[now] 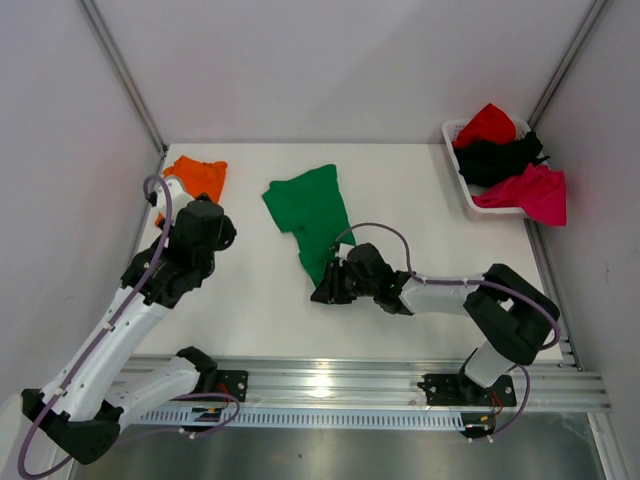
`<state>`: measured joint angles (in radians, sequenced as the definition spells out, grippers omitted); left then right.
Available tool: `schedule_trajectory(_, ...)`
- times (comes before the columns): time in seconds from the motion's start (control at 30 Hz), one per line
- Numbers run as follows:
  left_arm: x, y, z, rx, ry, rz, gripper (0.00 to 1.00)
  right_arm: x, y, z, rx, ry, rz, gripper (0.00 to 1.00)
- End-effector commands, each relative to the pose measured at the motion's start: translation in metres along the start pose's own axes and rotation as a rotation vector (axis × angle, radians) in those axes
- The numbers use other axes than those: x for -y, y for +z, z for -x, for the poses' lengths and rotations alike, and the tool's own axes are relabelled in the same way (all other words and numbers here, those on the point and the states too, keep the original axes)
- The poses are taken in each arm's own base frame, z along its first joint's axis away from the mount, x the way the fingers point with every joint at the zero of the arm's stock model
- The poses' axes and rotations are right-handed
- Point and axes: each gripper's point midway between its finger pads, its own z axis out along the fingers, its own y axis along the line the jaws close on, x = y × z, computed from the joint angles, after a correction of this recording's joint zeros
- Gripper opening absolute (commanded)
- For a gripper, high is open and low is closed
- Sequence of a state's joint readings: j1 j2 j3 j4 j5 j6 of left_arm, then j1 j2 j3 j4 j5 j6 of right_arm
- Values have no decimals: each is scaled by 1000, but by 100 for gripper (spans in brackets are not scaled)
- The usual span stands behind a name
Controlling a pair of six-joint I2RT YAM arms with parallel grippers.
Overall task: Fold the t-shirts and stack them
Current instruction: Fold the tshirt
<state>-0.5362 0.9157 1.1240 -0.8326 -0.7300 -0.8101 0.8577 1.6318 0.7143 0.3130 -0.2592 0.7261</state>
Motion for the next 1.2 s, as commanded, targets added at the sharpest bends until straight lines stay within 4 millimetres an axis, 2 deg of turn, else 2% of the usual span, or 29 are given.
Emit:
schedule_trajectory(0.0, 3, 2, 5, 15, -13, -11, 63, -20, -10, -4, 9, -9, 20, 38)
schedule_trajectory(0.17, 4, 3, 4, 8, -11, -13, 63, -33, -10, -9, 11, -49, 24, 38)
schedule_trajectory(0.27, 4, 4, 2, 2, -5, -9, 63, -33, -10, 1, 37, -91, -15, 38)
schedule_trajectory(0.3, 4, 5, 1, -1, -2, -7, 63, -36, -10, 13, 75, -110, -31, 38)
schedule_trajectory(0.4, 2, 6, -1, -4, 5, 1, 63, -33, -17, 32, 127, -175, -100, 38)
schedule_trajectory(0.43, 2, 6, -1, -2, 3, 3, 63, -35, -24, 51, 188, -194, -144, 38)
schedule_trajectory(0.5, 2, 7, -2, -5, 4, 1, 63, -38, -31, 71, 240, -257, -177, 38)
schedule_trajectory(0.53, 2, 8, -3, -7, 6, 1, 63, -47, -37, 87, 281, -273, -178, 38)
schedule_trajectory(0.67, 4, 11, -5, -17, 11, 3, 63, -50, -53, 122, 358, -306, -207, 39)
schedule_trajectory(0.73, 3, 11, -5, -17, 9, 7, 63, -42, -56, 131, 372, -298, -226, 39)
schedule_trajectory(0.83, 1, 11, -5, -14, 7, 10, 63, -26, -56, 134, 376, -265, -240, 39)
schedule_trajectory(1.0, -3, 12, -7, -17, 7, 16, 63, 14, -46, 119, 342, -215, -285, 38)
schedule_trajectory(1.17, -3, 14, -9, -27, 8, 15, 63, 54, -36, 113, 323, -163, -325, 38)
